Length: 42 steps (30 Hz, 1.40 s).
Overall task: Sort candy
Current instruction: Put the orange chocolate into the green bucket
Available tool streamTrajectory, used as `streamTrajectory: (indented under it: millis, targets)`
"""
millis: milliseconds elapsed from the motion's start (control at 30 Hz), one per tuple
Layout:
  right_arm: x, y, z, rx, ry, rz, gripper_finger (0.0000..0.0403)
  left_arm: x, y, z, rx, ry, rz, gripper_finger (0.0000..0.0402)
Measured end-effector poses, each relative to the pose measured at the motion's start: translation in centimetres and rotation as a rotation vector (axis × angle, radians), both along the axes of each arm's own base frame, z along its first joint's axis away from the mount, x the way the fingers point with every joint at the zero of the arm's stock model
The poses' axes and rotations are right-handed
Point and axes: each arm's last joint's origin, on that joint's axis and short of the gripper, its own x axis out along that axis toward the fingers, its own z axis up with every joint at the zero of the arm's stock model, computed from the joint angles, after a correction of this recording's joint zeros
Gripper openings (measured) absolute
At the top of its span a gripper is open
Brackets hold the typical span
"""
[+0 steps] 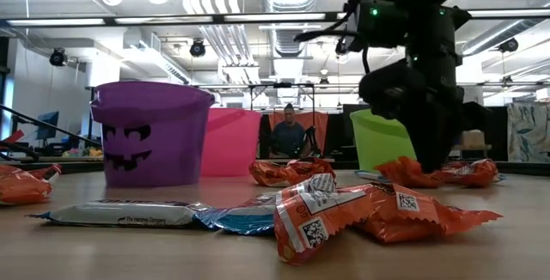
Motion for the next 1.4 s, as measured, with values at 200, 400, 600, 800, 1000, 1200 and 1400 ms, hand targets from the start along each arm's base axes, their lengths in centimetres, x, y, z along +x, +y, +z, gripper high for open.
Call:
streamTrajectory:
  millis: [200,400,600,800,1000,1200,1400]
  targets:
    - [-0.2,0.0,1.5,0.008,-0.052,-0.023,0.0009,0.0,0.0,0.0,0.0,0.001,0.0,0.0077]
    - [0.2,0.0,5.5,-0.021,-0.206,-0.004,0.0009,0.0,0.0,-0.1,0.002,0.01,0.0,0.0077]
    - [1.1,-1.0,12.3,-0.196,-0.462,0.018,0.0009,0.0,0.0,-0.1,0.018,0.011,-0.003,0.0077]
    - [1.6,-4.6,16.9,-0.342,-0.569,-0.017,0.0008,0.1,0.3,0.0,0.049,0.007,0.002,0.0077]
    - [0.8,-8.7,18.6,-0.447,-0.499,0.011,0.0008,0.1,1.2,1.2,0.051,-0.063,0.052,0.0077]
    - [-1.9,-12.3,18.8,-0.507,-0.306,0.058,0.0008,-0.5,2.3,3.5,0.061,-0.133,0.175,0.0077]
    - [-3.7,-14.4,18.5,-0.53,-0.184,0.081,0.0008,-1.0,3.1,4.9,0.106,-0.169,0.447,0.0077]
